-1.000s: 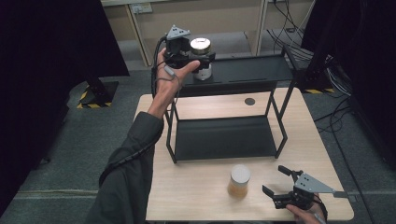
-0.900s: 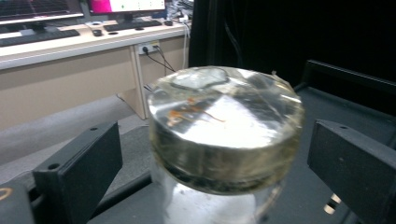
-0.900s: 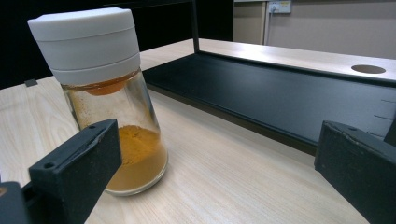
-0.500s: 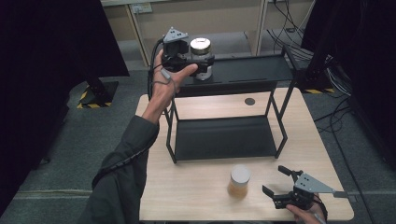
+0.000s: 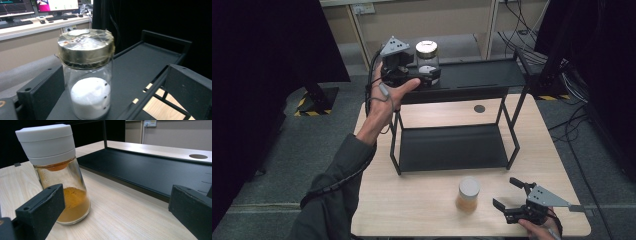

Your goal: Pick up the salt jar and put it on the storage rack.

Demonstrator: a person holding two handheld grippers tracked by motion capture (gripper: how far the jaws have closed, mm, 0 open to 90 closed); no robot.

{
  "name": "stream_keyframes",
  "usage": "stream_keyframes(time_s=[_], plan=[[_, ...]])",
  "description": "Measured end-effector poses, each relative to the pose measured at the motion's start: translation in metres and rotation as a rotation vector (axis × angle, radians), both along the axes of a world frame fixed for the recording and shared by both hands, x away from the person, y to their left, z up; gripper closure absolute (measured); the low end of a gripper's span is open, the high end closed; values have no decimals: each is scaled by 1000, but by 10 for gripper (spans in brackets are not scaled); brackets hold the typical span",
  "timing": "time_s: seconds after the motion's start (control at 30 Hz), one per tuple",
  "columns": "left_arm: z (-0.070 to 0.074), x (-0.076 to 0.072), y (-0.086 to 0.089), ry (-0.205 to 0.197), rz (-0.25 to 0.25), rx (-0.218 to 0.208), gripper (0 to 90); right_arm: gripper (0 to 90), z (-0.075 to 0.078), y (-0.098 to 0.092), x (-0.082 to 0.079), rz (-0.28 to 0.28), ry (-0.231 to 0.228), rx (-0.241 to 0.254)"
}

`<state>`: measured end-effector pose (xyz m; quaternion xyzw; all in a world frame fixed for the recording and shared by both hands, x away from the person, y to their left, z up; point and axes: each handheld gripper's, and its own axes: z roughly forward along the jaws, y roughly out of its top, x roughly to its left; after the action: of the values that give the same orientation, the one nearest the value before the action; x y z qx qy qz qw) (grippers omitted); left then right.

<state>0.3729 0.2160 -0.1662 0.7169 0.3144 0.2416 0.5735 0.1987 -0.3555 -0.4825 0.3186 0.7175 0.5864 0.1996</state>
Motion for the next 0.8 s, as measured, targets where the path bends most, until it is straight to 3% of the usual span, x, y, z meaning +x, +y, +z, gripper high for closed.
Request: stream_keyframes(time_s=[0.2,0.33,0.8], plan=[[-6,-15,0,-3,-33,-1,20,9,0,0,0,0,2,1],[-12,-21,5,17,-81,-16,21,9,0,0,0,0,-1,4],[-42,-46,16,3,-167,-38,22,9,0,-1,0,-2,1,6]])
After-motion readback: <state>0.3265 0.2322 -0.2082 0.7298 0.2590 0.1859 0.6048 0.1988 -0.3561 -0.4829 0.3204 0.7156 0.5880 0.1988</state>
